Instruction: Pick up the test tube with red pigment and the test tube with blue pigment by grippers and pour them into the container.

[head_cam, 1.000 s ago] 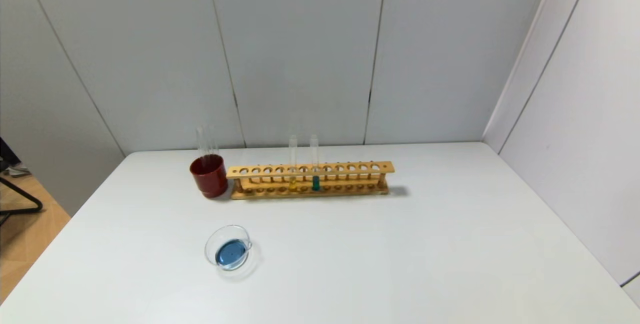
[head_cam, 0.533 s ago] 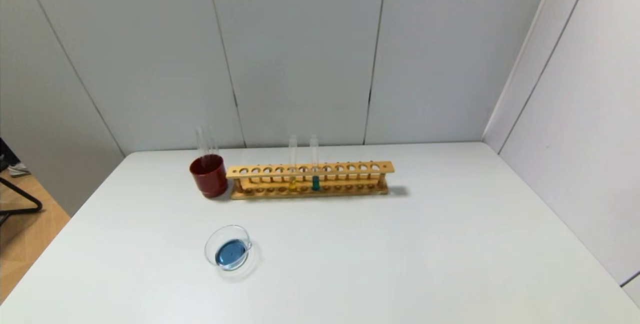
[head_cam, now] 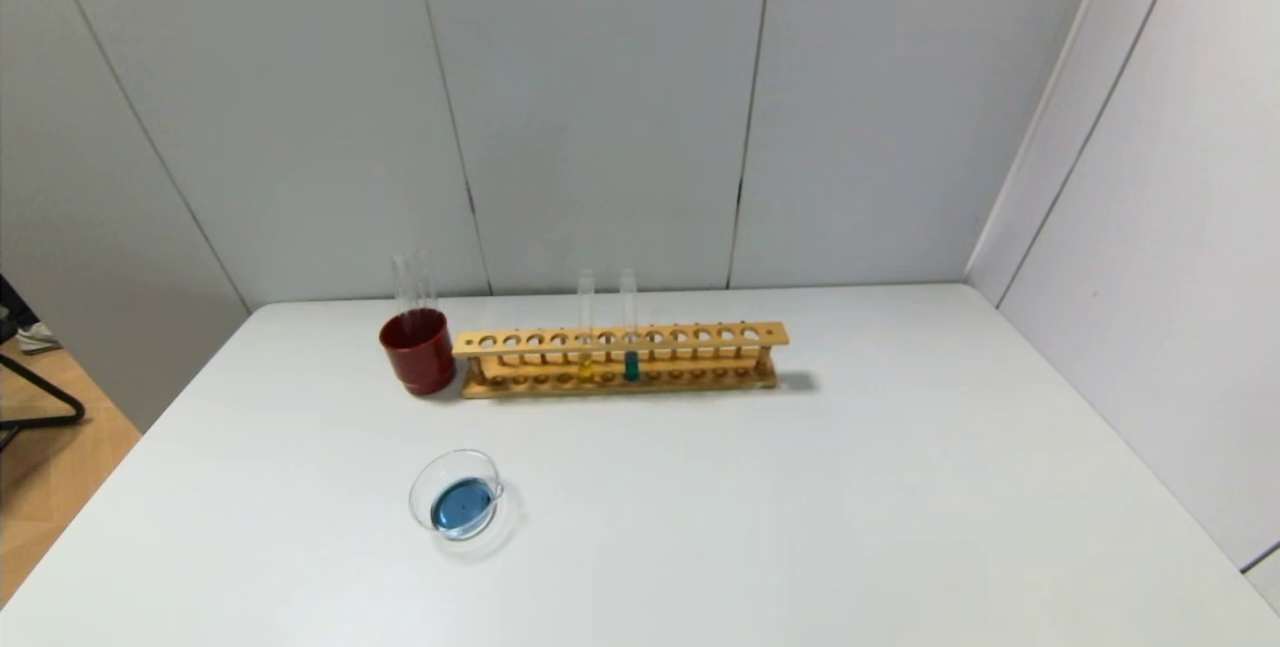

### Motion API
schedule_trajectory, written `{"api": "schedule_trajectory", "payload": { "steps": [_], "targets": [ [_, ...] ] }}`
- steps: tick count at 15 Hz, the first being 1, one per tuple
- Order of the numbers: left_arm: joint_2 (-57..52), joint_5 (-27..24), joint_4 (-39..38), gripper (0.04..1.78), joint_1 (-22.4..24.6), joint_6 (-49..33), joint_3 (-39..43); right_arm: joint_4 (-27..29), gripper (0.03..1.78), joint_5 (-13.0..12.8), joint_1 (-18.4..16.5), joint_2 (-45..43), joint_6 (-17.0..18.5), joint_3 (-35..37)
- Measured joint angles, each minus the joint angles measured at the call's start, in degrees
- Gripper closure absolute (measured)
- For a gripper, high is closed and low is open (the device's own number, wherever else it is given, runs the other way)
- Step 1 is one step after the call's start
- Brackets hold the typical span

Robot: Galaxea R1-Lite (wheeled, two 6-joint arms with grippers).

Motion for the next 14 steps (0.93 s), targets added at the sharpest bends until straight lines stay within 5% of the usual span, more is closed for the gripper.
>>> {"api": "schedule_trajectory", "payload": {
  "steps": [14],
  "targets": [
    [0.0, -0.1, 1.0, 0.07, -0.1, -1.0, 0.1, 0.0, 0.06, 0.0, -0.1, 0.0, -0.1, 0.0]
  ]
}}
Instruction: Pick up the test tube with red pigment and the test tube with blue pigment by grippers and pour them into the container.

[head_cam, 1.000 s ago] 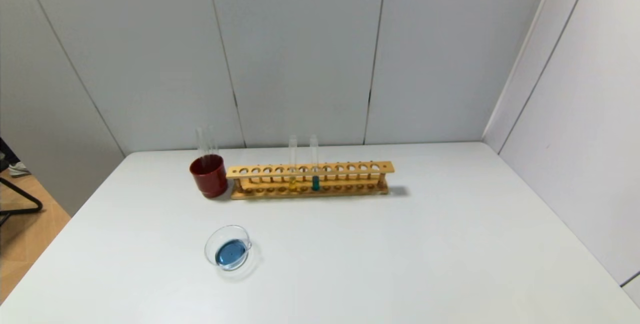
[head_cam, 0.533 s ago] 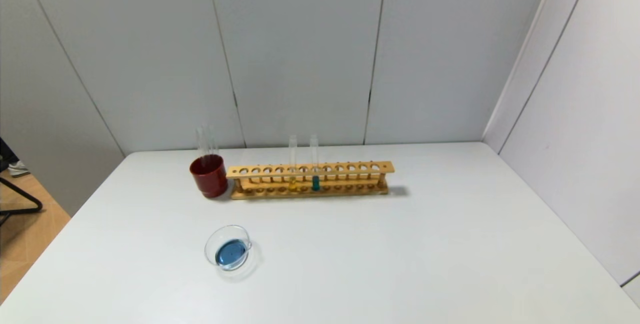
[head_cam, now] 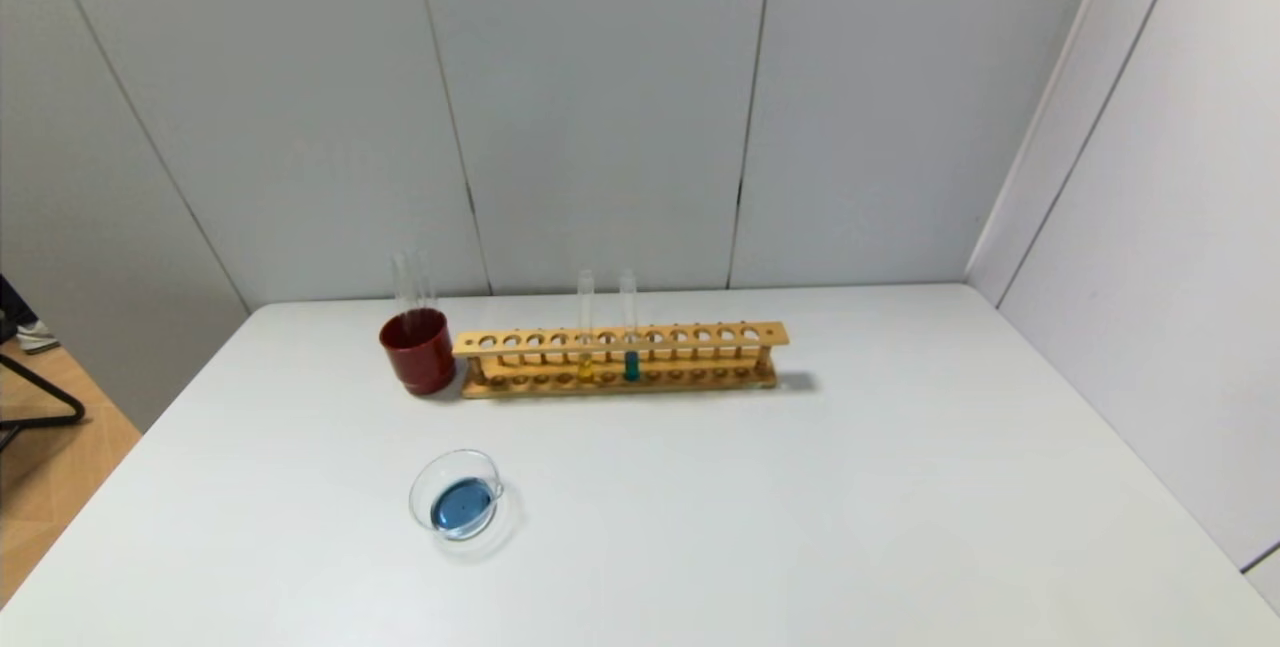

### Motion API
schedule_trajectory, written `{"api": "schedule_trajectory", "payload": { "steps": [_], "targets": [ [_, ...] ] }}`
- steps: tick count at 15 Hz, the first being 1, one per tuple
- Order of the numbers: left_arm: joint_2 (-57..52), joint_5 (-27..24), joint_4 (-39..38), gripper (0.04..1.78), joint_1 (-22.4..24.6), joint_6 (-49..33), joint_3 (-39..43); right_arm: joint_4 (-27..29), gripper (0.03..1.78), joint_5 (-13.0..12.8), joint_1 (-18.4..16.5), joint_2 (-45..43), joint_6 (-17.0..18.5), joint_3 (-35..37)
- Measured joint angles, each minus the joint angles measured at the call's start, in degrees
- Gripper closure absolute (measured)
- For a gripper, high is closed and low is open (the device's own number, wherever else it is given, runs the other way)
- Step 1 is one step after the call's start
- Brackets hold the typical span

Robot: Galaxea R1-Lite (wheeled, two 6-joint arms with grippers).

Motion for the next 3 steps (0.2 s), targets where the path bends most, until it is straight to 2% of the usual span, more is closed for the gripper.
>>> {"api": "schedule_trajectory", "payload": {
  "steps": [3],
  "targets": [
    [0.0, 0.0, 0.0, 0.07, 0.0, 0.0, 0.0, 0.0, 0.06, 0.0, 0.0, 0.0, 0.0, 0.0]
  ]
}}
